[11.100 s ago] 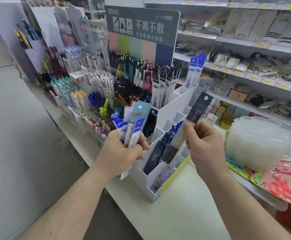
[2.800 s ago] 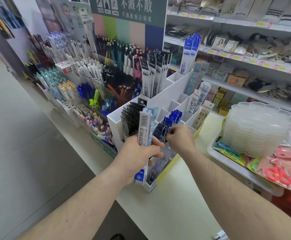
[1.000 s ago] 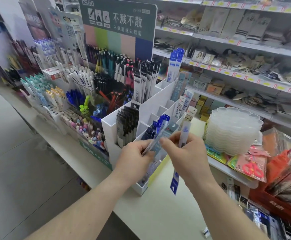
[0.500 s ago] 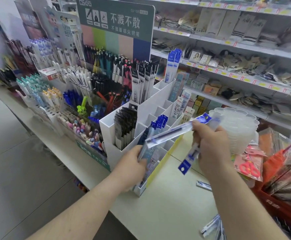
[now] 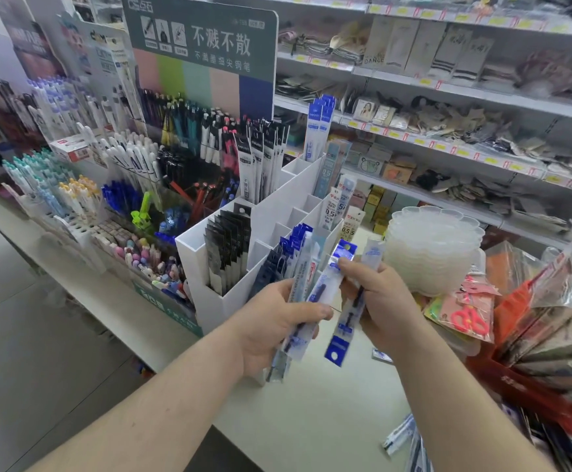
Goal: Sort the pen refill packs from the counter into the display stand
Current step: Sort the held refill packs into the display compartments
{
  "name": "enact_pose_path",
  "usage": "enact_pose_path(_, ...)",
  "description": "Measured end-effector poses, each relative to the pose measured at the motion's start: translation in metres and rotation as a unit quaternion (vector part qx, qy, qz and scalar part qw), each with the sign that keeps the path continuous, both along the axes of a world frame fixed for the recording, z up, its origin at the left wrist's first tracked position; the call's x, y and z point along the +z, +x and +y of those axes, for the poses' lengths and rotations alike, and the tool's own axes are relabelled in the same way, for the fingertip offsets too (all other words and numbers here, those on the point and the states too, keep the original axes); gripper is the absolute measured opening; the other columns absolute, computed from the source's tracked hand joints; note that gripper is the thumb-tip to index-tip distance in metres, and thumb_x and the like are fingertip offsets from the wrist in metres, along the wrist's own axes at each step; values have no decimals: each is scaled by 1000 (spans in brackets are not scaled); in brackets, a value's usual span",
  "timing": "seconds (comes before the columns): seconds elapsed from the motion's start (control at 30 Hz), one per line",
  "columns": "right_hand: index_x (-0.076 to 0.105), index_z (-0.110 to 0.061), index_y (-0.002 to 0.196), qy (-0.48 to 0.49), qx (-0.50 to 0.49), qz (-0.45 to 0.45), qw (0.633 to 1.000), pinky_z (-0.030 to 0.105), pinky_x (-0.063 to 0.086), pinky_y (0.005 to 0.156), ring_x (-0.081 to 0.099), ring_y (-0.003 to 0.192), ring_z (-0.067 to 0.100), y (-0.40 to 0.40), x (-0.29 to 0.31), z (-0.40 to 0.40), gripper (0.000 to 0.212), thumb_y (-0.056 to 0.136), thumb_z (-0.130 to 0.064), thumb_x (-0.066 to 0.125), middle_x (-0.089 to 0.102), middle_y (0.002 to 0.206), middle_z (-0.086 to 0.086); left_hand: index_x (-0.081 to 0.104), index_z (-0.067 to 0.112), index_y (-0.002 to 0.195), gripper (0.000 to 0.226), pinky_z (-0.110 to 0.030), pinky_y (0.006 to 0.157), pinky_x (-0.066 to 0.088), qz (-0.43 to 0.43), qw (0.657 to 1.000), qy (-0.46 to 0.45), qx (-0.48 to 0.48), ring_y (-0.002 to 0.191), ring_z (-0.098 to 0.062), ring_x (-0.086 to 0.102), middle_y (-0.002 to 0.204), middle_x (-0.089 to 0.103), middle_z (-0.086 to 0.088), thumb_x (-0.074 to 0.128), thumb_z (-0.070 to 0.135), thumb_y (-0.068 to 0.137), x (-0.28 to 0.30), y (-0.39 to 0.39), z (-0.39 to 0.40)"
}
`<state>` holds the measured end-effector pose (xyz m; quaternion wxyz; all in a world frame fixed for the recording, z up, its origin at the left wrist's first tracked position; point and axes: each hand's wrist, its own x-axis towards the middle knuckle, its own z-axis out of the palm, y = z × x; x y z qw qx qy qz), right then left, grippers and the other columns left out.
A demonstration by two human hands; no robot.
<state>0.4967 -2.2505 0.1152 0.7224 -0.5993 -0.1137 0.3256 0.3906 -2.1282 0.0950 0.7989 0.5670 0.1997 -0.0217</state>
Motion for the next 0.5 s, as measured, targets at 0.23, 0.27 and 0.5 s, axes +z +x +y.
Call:
enact_pose_path(0.23, 58, -7, 83, 108, -312, -71, 941, 33, 56, 67, 66, 66, 26, -3, -9, -10, 8, 86, 1, 56, 69, 75, 10, 63, 17, 106, 22, -29, 64, 56, -33, 985, 18, 169, 70, -16, 63, 90, 70, -8, 68, 5, 89, -5, 3, -5)
enact_pose_path(0.27, 57, -9, 82, 127, -320, -120, 931, 36, 58, 76, 70, 77, 28, -12, -11, -9, 8, 82, -2, 58, 71, 83, 11, 62, 18, 104, 20, -28, 63, 55, -35, 983, 26, 178, 70, -17, 61, 93, 69, -10, 68, 6, 89, -6, 3, -7)
enact_pose_path(0.5, 60, -2, 99, 90, -190, -505, 837, 37, 52, 96, 63, 120, 23, -45, -43, 9, 28, 79, -19, 70, 62, 128, 16, 67, 10, 114, 21, -32, 69, 58, -87, 981, -28, 171, 84, -22, 71, 99, 75, -10, 64, 10, 93, -1, 5, -23)
